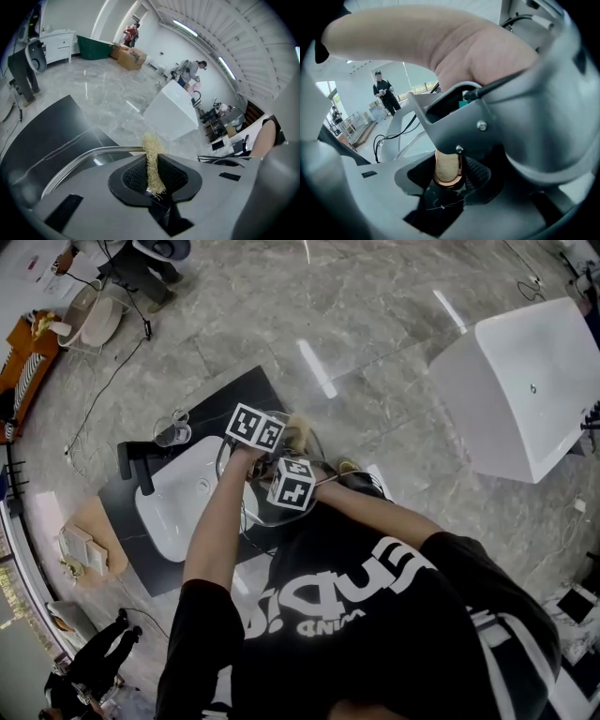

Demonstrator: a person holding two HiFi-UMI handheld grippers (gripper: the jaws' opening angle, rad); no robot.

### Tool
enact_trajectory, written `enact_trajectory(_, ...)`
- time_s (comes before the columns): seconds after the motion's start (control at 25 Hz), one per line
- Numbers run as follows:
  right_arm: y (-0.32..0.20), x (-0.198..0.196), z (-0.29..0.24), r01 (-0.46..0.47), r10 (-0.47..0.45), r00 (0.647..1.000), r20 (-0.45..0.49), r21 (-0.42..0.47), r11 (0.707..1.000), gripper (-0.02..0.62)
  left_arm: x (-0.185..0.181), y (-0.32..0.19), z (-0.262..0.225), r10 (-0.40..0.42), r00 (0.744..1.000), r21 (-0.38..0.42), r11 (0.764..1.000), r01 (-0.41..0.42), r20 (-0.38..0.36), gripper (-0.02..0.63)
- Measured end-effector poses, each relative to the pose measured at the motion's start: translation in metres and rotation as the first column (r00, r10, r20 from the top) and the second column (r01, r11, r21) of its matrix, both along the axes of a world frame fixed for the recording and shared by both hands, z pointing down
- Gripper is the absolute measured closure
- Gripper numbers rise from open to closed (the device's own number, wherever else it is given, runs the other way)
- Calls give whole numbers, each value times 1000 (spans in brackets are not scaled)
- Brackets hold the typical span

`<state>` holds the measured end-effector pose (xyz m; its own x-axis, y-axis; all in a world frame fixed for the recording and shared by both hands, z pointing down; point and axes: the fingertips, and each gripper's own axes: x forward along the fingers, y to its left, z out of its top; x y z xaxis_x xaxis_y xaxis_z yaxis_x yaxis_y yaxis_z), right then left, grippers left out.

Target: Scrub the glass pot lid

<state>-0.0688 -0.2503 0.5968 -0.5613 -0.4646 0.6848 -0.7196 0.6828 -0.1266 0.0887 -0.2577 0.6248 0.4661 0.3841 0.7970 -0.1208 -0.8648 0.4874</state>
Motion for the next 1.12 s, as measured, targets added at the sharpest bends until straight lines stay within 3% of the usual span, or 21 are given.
enact_trajectory(0.08,1,0,0,1,-1,1000,-4,8,1000,419,-5,-13,-3,-82,997,23,996,82,-15,543)
enact_trajectory(0.16,2,1,1,6,-6,1000,-22,17,1000,419,-12,-34,-10,-224,973,48,973,226,-52,545)
enact_trajectory(0.28,4,0,7,16,-16,999,-44,13,1000,420,-30,-60,-23,-406,906,68,907,415,-124,546)
enact_trajectory(0.4,4,0,7,22,-21,999,-45,13,1000,420,-52,-73,-40,-501,843,105,844,526,-196,548)
enact_trajectory(0.56,4,-1,6,38,-37,998,-48,18,999,420,-88,-80,-64,-632,720,107,726,679,-286,548)
enact_trajectory(0.72,5,-2,6,52,-51,997,-50,15,999,420,-126,-73,-80,-689,637,121,640,758,-346,548)
enact_trajectory(0.92,5,-1,6,110,-109,992,-58,11,994,419,-179,-47,-98,-817,402,18,434,901,-415,548)
enact_trajectory(0.96,6,-1,6,117,-117,991,-59,8,993,419,-187,-39,-100,-827,374,15,406,914,-419,548)
enact_trajectory(1.12,6,3,5,131,-131,990,-57,-3,991,419,-209,-9,-98,-851,316,29,335,942,-419,548)
